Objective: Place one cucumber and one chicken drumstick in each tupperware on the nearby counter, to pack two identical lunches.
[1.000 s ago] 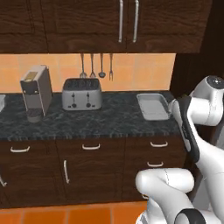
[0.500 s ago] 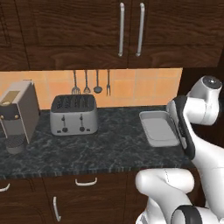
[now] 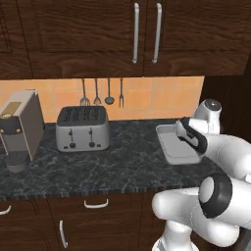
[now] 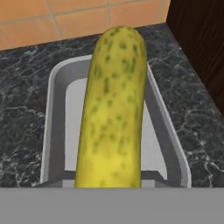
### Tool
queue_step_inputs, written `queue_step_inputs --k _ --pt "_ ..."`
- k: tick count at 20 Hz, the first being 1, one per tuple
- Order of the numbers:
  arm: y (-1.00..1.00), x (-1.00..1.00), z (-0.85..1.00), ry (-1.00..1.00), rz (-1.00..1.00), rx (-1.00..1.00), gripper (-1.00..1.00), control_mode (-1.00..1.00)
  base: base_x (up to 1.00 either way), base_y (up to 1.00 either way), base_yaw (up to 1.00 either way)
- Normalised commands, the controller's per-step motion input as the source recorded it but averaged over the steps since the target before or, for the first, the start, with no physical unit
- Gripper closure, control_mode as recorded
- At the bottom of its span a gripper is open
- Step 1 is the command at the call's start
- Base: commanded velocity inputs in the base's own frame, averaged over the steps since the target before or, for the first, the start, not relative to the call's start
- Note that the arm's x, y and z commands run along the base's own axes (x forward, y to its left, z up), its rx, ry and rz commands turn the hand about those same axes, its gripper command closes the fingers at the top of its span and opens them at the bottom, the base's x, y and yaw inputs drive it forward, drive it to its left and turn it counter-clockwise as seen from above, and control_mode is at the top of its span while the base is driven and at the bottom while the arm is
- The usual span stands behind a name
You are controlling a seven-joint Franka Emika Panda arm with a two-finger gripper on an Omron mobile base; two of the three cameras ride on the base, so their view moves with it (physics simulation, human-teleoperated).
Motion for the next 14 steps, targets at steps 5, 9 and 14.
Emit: queue_step_inputs --k 5,9,14 --pt "0.03 1.0 -1.0 0.11 0.0 0.0 -1.0 -1.0 0.0 0.0 0.0" --pt "0.0 0.4 -0.08 0.02 -0.01 0.01 -1.0 -1.0 0.0 0.0 0.0" --pt "0.06 -0.01 0.59 0.09 -0.05 0.04 -1.0 -1.0 0.0 0.0 0.0"
